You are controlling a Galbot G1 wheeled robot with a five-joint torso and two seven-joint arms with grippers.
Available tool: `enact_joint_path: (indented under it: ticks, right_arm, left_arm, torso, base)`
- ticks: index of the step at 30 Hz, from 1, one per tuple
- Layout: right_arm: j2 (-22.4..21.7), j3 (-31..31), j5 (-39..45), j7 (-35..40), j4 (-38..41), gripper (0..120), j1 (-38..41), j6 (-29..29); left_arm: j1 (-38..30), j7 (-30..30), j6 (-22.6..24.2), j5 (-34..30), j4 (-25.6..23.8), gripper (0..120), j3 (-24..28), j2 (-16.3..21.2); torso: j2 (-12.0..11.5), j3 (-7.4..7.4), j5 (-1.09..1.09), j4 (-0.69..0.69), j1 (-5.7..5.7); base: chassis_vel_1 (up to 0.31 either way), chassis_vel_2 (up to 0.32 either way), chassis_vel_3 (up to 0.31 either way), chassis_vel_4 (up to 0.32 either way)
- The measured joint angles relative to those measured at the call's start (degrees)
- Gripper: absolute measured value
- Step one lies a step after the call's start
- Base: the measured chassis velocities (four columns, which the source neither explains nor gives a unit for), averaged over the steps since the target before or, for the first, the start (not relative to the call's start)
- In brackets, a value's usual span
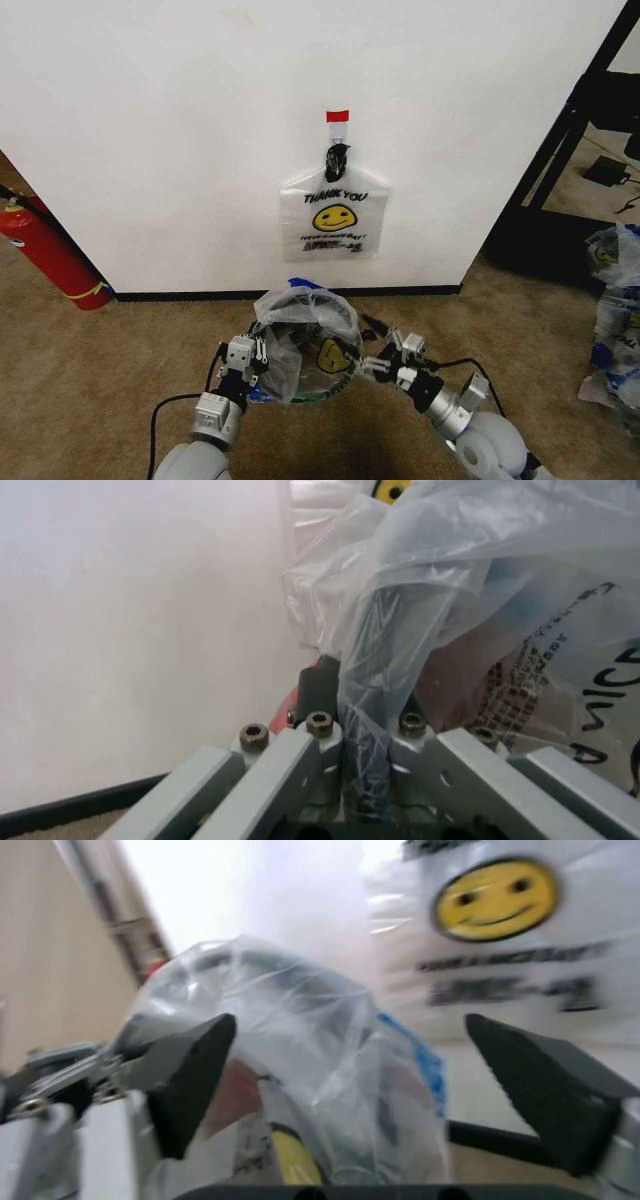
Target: Pick up the garbage bag from the wall and place it over the trash bin.
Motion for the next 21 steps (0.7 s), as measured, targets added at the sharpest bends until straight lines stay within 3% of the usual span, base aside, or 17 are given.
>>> enact_joint_path:
  ticks: [7, 11, 21]
  right_arm:
    - [-0.05, -0.87, -4.50, 4.54, 3.07, 62, -3.14, -1.30]
    - [-0.53, -1.40, -5.35, 7.08, 2.72, 48, -3.17, -4.99]
    - [-0.83, -2.39, -2.68, 10.41, 1.76, 40, -3.46, -10.42]
  left_arm:
    - [0.62, -0.04, -0.14, 0.00, -0.86, 0, 0.23, -0.10]
    - [1.01, 0.13, -0.12, 0.02, -2.23, 0, 0.54, -0.29]
    - [1.70, 0.51, -0.23, 0.03, -3.40, 0, 0.36, -0.26]
  torso:
    - [0.00, 0.00, 0.01, -0.01, 0.00]
    - [0.00, 0.00, 0.01, 0.00, 0.00]
    - [0.00, 0.00, 0.01, 0.00, 0.01]
  base:
    - [0.000, 0.000, 0.000, 0.000]
    - [0.000, 0.000, 0.000, 0.000]
    - [0.000, 0.000, 0.000, 0.000]
